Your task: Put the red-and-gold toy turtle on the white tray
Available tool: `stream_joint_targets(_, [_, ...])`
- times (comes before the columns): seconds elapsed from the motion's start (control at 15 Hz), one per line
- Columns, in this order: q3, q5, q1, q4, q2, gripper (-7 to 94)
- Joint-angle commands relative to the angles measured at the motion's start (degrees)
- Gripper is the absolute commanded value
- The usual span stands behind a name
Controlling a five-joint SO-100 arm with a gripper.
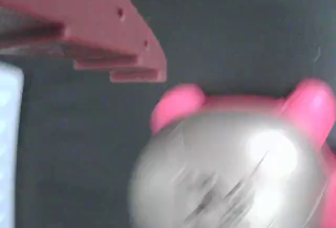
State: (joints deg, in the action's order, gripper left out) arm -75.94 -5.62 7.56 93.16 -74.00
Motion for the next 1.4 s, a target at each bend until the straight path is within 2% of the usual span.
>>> stream_joint_targets(0.0, [3.3,-1.6,1.4,1.4,0.3,56])
stream_joint_targets(0.33, [6.3,-1.5,0.5,0.1,6.8,67])
stream_joint_targets(0.87, [7.9,-1.8,1.1,-3.3,13.8,66])
stream_joint_targets(0.93, [7.9,-1.9,1.1,-4.0,14.0,61])
stream_joint_targets(1.0, [7.9,-2.5,1.0,-4.7,14.0,51])
stream_joint_targets(1.13, [7.9,-2.9,0.7,-6.5,13.3,23])
stream_joint_targets(1.2, [7.9,-2.1,0.9,-7.3,12.3,2])
stream_joint_targets(1.33, [7.6,-4.2,0.1,-8.3,9.0,0])
